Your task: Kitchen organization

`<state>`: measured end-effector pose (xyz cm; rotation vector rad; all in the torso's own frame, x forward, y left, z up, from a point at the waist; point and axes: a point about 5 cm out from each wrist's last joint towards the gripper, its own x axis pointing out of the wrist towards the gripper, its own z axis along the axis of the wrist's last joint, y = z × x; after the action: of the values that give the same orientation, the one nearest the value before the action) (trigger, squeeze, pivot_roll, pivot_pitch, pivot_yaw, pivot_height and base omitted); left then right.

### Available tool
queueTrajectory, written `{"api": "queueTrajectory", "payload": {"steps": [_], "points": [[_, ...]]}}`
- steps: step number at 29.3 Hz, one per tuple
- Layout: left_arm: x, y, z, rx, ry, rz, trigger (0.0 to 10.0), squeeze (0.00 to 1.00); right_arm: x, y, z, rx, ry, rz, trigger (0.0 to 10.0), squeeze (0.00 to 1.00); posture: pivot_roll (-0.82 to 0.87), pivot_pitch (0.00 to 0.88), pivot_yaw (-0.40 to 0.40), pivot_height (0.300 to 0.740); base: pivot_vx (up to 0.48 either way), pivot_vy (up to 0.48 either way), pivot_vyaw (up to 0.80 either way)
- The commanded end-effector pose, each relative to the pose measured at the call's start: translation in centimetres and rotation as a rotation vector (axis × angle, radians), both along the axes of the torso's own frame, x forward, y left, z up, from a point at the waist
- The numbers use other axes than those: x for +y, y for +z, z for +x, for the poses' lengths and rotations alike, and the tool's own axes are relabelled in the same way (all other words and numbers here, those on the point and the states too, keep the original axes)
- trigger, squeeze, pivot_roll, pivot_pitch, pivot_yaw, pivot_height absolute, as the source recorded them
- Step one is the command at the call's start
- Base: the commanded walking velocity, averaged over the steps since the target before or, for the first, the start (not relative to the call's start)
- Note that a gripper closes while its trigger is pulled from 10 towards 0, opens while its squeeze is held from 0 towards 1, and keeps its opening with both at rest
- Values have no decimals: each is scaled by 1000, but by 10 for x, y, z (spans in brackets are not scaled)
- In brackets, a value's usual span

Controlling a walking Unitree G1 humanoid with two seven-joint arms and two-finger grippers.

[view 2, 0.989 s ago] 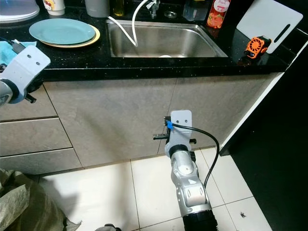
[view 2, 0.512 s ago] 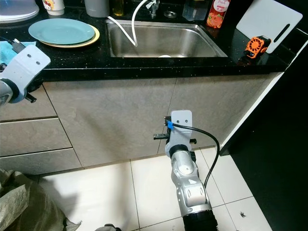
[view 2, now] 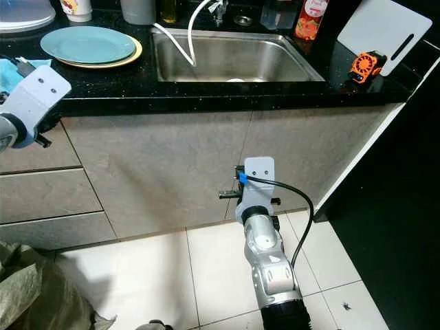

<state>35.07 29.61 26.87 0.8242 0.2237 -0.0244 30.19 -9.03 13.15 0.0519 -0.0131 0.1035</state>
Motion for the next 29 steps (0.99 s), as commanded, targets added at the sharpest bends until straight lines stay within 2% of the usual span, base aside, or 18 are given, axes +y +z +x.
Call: {"api": "queueTrajectory", "payload": {"steps": [1, 29], "points": [[-10, -1, 4, 0, -29, 1, 10000, 0, -3, -3, 0, 16, -15, 3, 10000, 0, 278, 81, -88, 740, 0, 0, 0], [-12, -1, 4, -1, -32, 1, 10000, 0, -5, -4, -1, 21, -17, -1, 10000, 0, 272, 87, -89, 740, 0, 0, 0]]}}
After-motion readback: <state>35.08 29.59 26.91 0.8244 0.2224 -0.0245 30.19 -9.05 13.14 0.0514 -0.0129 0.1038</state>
